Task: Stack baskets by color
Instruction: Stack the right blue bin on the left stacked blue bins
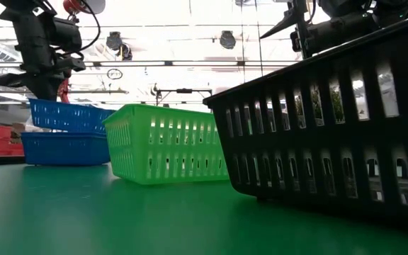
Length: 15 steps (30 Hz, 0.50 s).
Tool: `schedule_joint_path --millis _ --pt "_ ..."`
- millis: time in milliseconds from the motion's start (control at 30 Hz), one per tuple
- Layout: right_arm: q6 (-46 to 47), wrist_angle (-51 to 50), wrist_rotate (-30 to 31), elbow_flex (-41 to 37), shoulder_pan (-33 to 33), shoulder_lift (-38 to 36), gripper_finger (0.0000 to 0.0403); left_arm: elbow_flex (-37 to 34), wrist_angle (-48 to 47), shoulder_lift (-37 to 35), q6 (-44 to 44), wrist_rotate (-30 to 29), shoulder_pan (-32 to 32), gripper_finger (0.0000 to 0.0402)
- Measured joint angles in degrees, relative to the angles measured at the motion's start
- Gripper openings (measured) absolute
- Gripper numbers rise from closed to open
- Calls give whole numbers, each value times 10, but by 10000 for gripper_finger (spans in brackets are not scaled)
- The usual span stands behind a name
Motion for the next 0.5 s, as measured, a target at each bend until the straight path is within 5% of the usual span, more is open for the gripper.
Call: schedule_joint_path --millis 500 --pt "4 0 28 0 0 0 377 -59 30 0 -11 -4 3 12"
